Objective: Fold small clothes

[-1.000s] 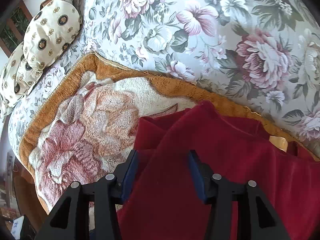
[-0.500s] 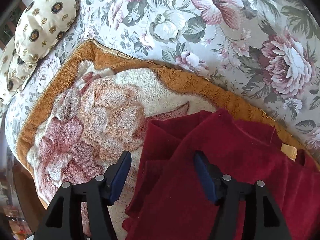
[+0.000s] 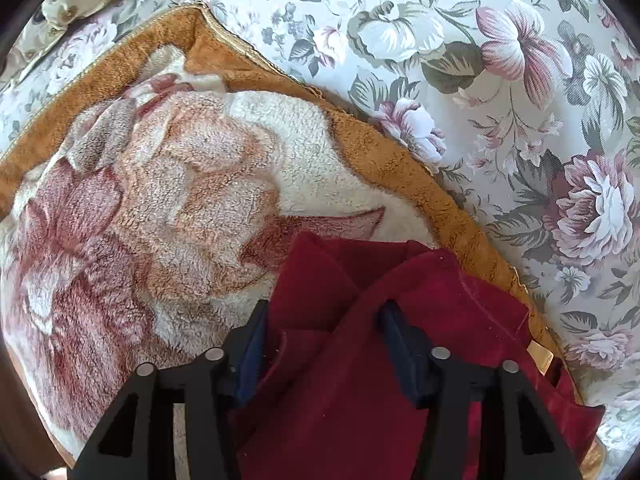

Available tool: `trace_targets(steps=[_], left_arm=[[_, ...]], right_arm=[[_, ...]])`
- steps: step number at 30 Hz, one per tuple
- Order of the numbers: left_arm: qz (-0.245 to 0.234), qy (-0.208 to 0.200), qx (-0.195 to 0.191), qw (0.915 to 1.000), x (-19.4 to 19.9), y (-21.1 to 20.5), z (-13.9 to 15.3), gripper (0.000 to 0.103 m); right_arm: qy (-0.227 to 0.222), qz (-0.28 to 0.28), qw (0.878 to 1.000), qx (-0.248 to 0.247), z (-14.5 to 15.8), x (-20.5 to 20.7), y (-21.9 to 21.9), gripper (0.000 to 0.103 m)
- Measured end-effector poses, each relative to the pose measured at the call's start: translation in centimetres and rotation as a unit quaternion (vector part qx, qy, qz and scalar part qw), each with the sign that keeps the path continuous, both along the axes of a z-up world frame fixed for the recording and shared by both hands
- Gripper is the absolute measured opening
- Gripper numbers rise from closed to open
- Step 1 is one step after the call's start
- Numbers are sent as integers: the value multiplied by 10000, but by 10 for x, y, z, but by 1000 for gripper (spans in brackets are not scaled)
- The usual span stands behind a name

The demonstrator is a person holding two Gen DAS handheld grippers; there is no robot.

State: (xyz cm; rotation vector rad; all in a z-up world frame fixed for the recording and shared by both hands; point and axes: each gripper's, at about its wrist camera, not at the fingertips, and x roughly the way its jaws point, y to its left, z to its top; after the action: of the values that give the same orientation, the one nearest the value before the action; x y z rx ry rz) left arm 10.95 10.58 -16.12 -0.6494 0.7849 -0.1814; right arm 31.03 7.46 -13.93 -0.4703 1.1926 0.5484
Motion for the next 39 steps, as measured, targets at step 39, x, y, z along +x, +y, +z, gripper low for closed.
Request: trace_targets(steps=[39], left_arm=[[-2869,-508,1013,9512,1,-278,80,21]], right_arm=[[-938,-2086,9542,1929,94,-57,-380,6]])
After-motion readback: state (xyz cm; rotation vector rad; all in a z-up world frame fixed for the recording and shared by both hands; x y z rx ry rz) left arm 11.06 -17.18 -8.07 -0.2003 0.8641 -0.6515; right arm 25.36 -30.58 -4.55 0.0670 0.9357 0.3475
